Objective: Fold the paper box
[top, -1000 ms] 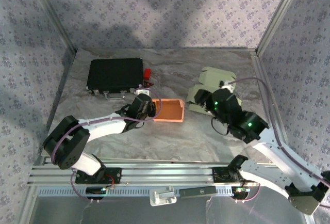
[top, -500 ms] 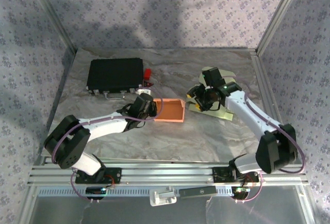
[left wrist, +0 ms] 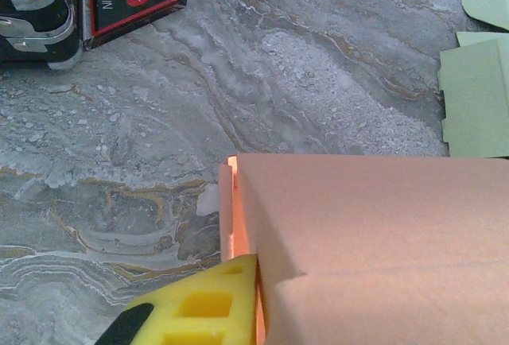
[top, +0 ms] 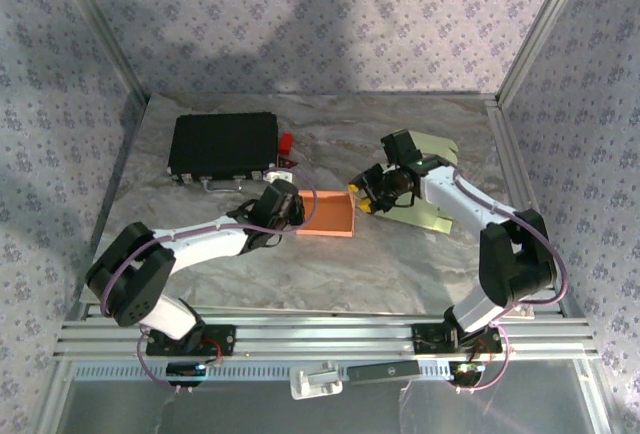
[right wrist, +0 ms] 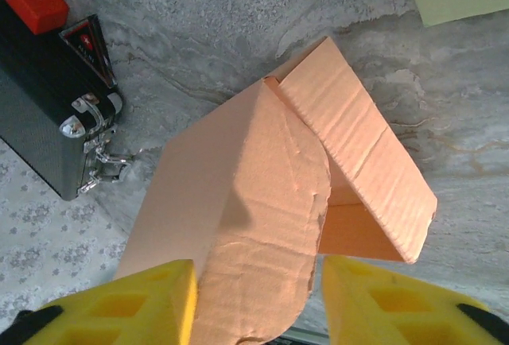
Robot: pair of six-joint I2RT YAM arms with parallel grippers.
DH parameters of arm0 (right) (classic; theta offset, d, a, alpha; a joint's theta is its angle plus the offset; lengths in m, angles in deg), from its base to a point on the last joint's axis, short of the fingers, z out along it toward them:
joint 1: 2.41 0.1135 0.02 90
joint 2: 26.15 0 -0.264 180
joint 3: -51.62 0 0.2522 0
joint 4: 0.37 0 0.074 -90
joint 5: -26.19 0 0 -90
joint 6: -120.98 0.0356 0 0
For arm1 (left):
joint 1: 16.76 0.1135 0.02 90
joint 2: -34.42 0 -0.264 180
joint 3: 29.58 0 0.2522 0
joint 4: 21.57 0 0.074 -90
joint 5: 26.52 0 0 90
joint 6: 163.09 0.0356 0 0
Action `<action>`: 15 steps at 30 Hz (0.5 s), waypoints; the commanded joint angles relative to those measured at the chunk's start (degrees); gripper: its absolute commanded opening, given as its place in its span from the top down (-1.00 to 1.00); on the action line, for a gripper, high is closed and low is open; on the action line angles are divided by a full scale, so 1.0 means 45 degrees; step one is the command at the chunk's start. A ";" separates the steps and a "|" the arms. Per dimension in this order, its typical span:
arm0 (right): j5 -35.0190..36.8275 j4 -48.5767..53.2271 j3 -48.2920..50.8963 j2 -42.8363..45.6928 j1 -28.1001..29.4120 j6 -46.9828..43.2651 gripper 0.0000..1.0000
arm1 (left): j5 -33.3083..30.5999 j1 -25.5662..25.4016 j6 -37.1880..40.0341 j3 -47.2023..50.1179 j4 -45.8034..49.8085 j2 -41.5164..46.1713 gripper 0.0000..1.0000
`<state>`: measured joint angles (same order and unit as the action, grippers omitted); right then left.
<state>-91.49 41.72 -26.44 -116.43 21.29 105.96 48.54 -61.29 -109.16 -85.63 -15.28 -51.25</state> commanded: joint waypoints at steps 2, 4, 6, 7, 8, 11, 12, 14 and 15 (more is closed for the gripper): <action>-0.0743 -0.0498 -0.0270 -0.0321 0.0160 0.0140 0.29 | -0.0049 -0.0123 0.0131 -0.0471 0.0138 -0.0199 0.77; -0.0760 -0.0600 -0.0200 -0.0367 0.0169 0.0159 0.31 | -0.0052 -0.0156 0.0128 -0.0516 0.0172 -0.0169 0.77; -0.0787 -0.0768 -0.0074 -0.0436 0.0199 0.0214 0.31 | -0.0057 -0.0168 0.0088 -0.0536 0.0215 -0.0148 0.77; -0.0839 -0.0821 -0.0032 -0.0481 0.0210 0.0256 0.31 | -0.0071 -0.0163 0.0069 -0.0533 0.0223 -0.0161 0.77; -0.0886 -0.0932 0.0018 -0.0520 0.0203 0.0290 0.31 | -0.0060 -0.0181 0.0020 -0.0545 0.0228 -0.0149 0.77; -0.1069 -0.1075 0.0087 -0.0656 0.0216 0.0342 0.30 | -0.0049 -0.0211 -0.0079 -0.0578 0.0228 -0.0166 0.77; -0.1072 -0.1114 0.0121 -0.0660 0.0217 0.0359 0.30 | -0.0021 -0.0208 -0.0116 -0.0589 0.0233 -0.0179 0.77; -0.1094 -0.1208 0.0202 -0.0643 0.0204 0.0425 0.30 | -0.0005 -0.0231 -0.0164 -0.0618 0.0279 -0.0192 0.77; -0.1074 -0.1219 0.0242 -0.0632 0.0222 0.0431 0.29 | -0.0020 -0.0242 -0.0199 -0.0623 0.0272 -0.0182 0.77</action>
<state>-94.09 37.48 -26.04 -118.75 21.79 106.68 48.19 -61.55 -109.36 -86.22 -14.12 -51.34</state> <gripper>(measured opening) 0.352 0.116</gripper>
